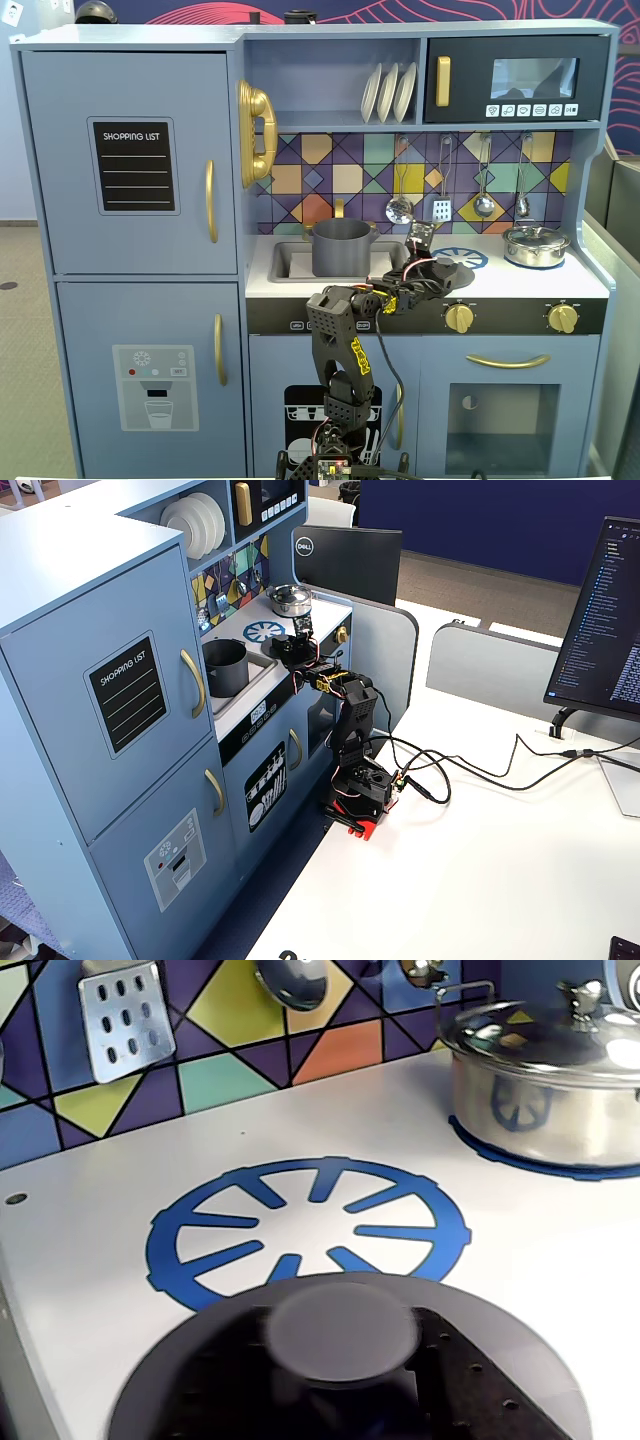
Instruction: Pick up the lid from the counter and put it on the gray recipient
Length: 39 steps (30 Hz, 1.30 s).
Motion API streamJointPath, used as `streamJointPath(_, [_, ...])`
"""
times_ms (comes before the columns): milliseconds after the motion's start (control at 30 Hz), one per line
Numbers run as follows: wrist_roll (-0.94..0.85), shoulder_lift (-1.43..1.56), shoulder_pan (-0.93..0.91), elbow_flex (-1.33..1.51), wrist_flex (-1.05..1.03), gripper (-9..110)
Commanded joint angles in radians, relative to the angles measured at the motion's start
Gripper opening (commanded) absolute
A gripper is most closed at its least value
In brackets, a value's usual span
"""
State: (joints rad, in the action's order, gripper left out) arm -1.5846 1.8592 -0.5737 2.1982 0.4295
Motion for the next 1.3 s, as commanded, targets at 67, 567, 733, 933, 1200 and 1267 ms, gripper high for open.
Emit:
streamJointPath(67, [-0.006,0.012,0.015,-0.032,0.005,0])
streamJointPath(567, [-0.028,0.078,0.026,-0.137,-0.032,0])
streamJointPath(733, [-0.028,0.127,0.038,-0.199,-0.094,0])
streamJointPath(933, [0.006,0.236,0.109,-0.308,-0.249,0])
streamJointPath(1200, [0.037,0.367,0.290,-0.393,-0.451,0])
streamJointPath(1267, [0.037,0.385,0.333,-0.391,-0.479,0])
